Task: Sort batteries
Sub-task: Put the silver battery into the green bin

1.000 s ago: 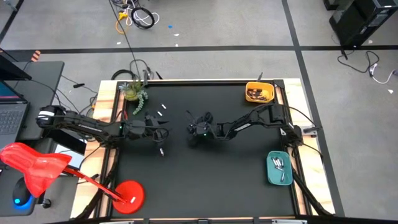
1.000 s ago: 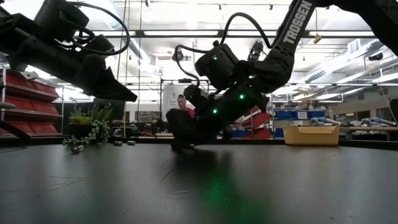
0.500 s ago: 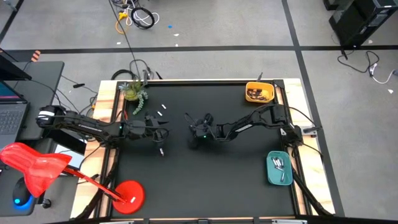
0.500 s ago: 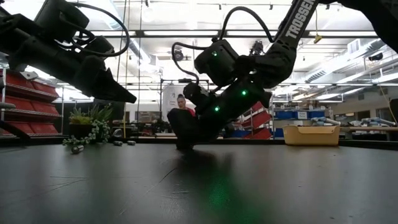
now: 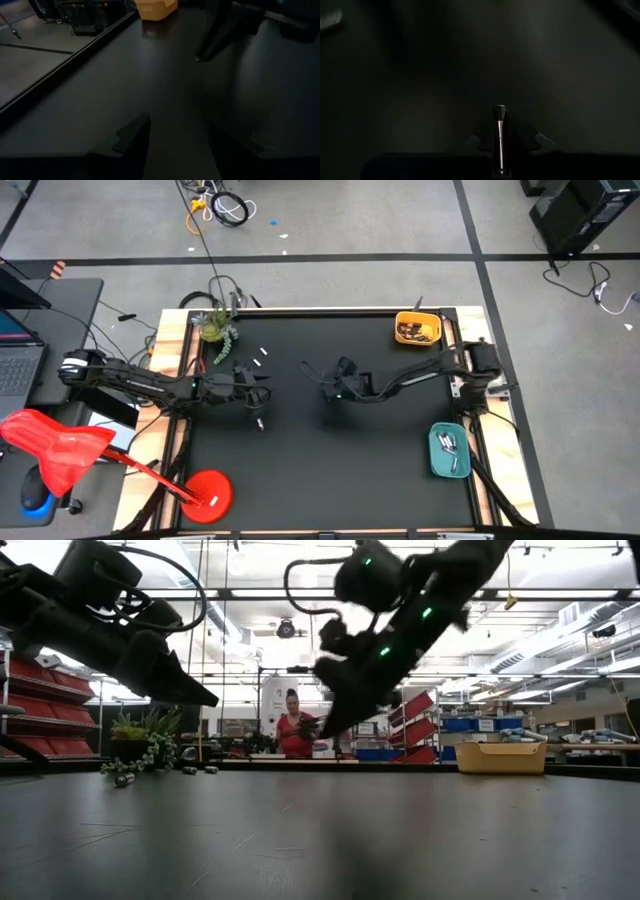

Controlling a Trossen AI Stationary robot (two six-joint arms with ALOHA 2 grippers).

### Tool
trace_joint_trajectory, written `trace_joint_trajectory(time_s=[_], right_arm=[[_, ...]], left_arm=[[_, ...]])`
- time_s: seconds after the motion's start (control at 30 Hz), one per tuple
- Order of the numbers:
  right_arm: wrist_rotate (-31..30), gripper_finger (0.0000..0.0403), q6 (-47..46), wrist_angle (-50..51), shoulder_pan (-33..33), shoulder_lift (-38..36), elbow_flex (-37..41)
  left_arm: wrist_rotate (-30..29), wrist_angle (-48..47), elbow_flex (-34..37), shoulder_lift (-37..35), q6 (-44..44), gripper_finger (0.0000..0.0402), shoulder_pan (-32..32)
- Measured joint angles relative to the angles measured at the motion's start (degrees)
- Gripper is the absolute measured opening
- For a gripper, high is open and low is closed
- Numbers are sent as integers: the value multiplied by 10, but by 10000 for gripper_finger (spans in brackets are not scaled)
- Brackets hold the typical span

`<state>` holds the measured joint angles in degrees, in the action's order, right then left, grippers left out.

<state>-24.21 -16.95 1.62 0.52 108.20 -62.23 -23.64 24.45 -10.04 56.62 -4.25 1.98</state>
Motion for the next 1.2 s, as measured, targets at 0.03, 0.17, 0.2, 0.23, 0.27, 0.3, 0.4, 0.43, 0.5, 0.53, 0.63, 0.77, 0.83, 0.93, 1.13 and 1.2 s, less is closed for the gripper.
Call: trace_joint_trajectory(time_s=[0.03,0.17,0.2,0.23,0.27,0.3,0.4,0.43,0.5,0.53,0.63,0.77,0.83,0.93,1.13,1.2], right_arm=[[11,26,-5,38,5,-17,0],[97,26,-41,202,30,-76,1],[142,26,-55,248,35,-91,1],[182,26,-75,292,41,-102,1],[217,26,-97,335,49,-113,0],[253,26,-119,377,57,-123,0],[336,26,-194,475,92,-164,0],[361,26,-221,508,103,-176,0],[405,26,-274,572,126,-196,0],[418,26,-300,600,136,-205,0],[452,26,-387,681,164,-228,0],[490,33,-451,771,192,-232,0],[503,42,-457,802,203,-231,0],[504,50,-455,808,213,-229,0],[469,66,-455,810,215,-229,0],[469,72,-455,815,216,-229,0]], left_arm=[[1,4,0,0,0,198,0],[11,9,0,0,-1,198,0],[13,10,0,0,-2,198,0],[14,10,0,0,-2,198,0],[15,9,0,0,-2,198,0],[15,9,0,0,-2,198,0],[14,10,0,0,-2,198,0],[15,12,1,0,-2,198,0],[15,16,1,0,-2,198,0],[14,17,1,0,-2,198,0],[15,18,1,0,-3,198,0],[15,18,1,0,-5,198,0],[18,18,1,0,-5,198,0],[19,18,1,0,-5,198,0],[19,17,1,0,-5,198,0],[19,16,1,0,-5,198,0]])
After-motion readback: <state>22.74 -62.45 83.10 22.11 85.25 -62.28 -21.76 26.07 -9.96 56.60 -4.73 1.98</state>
